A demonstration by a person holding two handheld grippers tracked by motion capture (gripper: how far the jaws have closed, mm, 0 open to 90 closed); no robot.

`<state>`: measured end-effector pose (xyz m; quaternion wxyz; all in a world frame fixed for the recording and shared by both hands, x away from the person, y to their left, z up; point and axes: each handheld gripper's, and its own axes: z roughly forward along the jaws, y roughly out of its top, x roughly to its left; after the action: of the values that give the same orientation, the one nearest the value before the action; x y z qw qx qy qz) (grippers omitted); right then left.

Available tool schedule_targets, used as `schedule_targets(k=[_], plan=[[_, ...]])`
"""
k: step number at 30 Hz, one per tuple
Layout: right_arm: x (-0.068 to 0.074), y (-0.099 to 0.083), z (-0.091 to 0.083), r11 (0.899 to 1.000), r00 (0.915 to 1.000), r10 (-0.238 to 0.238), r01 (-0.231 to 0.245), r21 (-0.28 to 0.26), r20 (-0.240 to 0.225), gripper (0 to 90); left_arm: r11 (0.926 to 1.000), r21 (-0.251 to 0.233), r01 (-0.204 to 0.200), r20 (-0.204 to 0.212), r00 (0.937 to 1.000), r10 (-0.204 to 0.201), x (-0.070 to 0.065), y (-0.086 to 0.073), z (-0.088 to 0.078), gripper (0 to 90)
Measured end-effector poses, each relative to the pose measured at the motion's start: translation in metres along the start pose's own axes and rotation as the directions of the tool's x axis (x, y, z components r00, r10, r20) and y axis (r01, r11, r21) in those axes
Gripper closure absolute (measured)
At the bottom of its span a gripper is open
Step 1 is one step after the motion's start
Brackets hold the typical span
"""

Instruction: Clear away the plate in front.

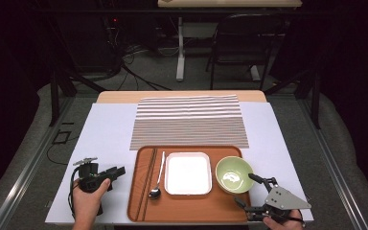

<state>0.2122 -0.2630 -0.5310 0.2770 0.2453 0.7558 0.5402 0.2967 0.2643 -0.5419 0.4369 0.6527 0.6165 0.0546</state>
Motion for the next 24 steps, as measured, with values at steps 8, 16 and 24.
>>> schedule_targets(k=[8,16,24], plan=[[-0.0004,0.0000,0.0000,1.000,1.0000,0.001,-0.001,0.000,-0.002,15.4,0.9991,-0.036,0.020,-0.003,0.9998,-0.020,0.0056,-0.0013,-0.0014,49.9],[-0.0001,0.0003,-0.0002,1.000,1.0000,0.002,-0.002,-0.002,-0.007,15.4,0.9962,-0.087,-0.004,-0.041,0.9991,0.000,0.0068,-0.0027,0.0000,40.0],[-0.0003,0.0002,-0.0002,1.000,1.0000,0.004,-0.004,-0.002,-0.007,15.4,0.9957,-0.092,0.002,-0.064,0.9979,-0.007,0.0104,-0.0039,0.0020,37.8]])
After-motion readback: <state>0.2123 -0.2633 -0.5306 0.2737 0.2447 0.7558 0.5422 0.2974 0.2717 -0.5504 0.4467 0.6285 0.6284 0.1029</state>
